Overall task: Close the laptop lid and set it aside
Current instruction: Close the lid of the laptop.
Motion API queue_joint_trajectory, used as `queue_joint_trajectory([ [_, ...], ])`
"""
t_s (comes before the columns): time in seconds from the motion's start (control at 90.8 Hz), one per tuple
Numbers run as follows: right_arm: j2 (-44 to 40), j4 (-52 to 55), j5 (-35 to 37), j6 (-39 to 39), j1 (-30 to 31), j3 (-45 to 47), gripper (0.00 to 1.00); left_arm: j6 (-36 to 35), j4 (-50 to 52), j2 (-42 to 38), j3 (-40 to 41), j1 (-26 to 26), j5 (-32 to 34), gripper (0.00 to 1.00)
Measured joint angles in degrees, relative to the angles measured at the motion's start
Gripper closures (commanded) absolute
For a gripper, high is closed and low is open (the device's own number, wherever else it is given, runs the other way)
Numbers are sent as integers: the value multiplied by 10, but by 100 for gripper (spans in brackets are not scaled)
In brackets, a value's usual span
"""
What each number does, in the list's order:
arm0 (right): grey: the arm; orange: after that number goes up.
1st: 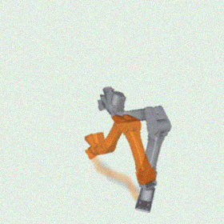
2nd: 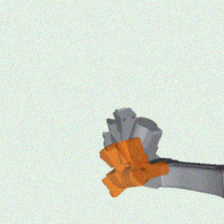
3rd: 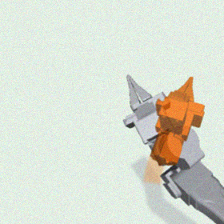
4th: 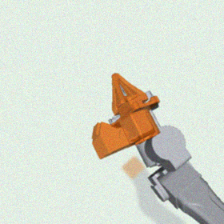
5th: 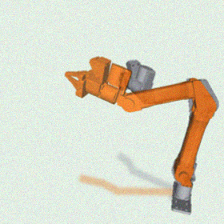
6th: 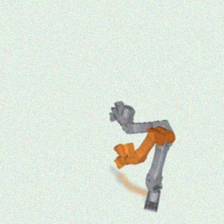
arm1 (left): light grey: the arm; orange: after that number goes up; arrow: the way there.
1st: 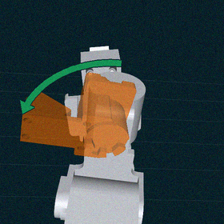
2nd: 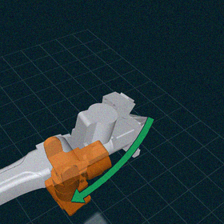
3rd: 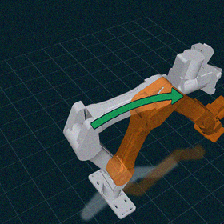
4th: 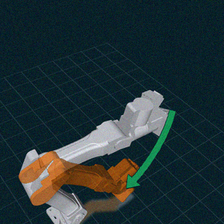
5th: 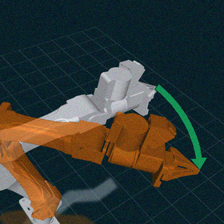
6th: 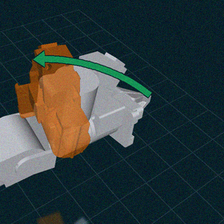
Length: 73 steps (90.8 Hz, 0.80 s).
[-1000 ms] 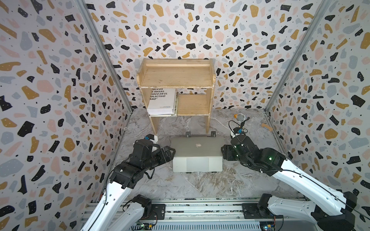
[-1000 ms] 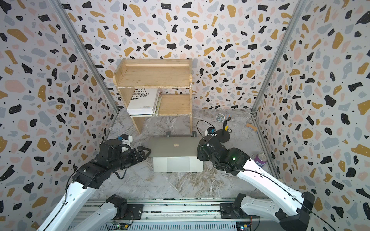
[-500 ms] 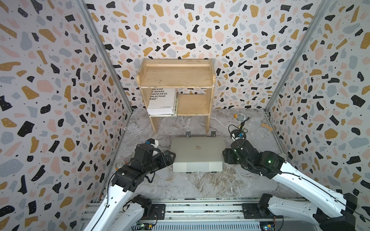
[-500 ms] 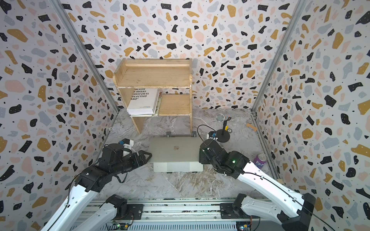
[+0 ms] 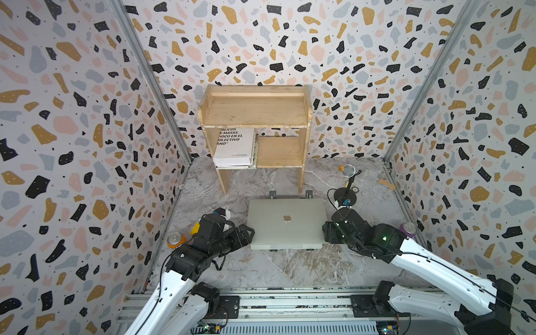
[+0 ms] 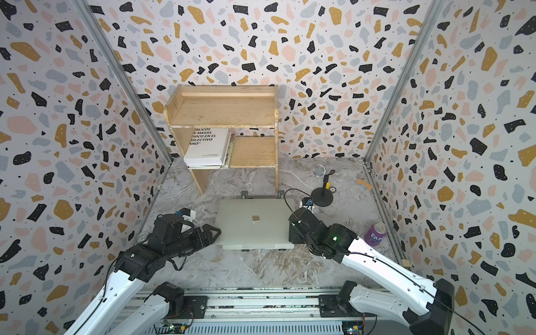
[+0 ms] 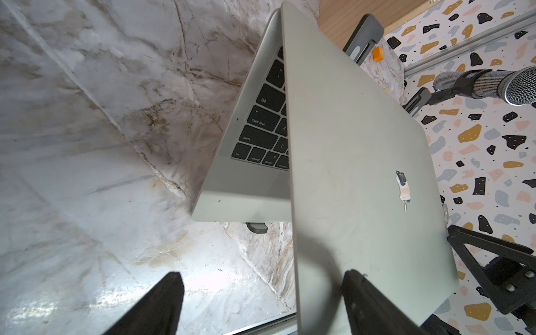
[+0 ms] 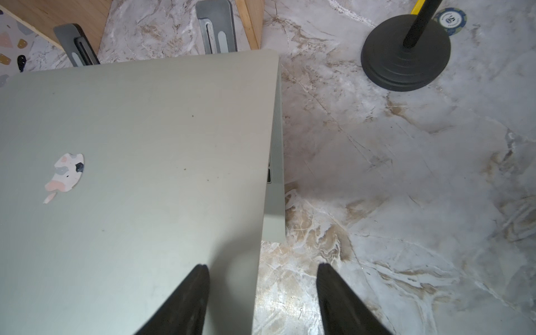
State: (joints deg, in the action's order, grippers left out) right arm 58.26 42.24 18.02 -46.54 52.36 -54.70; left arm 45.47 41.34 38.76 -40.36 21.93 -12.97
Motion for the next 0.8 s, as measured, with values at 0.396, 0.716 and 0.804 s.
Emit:
queue_joint_trajectory([
  [0.396, 0, -21, -4, -2, 0, 31, 36, 7, -21, 0, 32, 0, 2, 13],
  [0.716, 14, -38, -5, -2, 0, 48, 35, 13, -46, 14, 56, 0, 7, 13],
  [0.804, 21, -42, -5, -1, 0, 52, 36, 17, -55, 21, 60, 0, 10, 13],
])
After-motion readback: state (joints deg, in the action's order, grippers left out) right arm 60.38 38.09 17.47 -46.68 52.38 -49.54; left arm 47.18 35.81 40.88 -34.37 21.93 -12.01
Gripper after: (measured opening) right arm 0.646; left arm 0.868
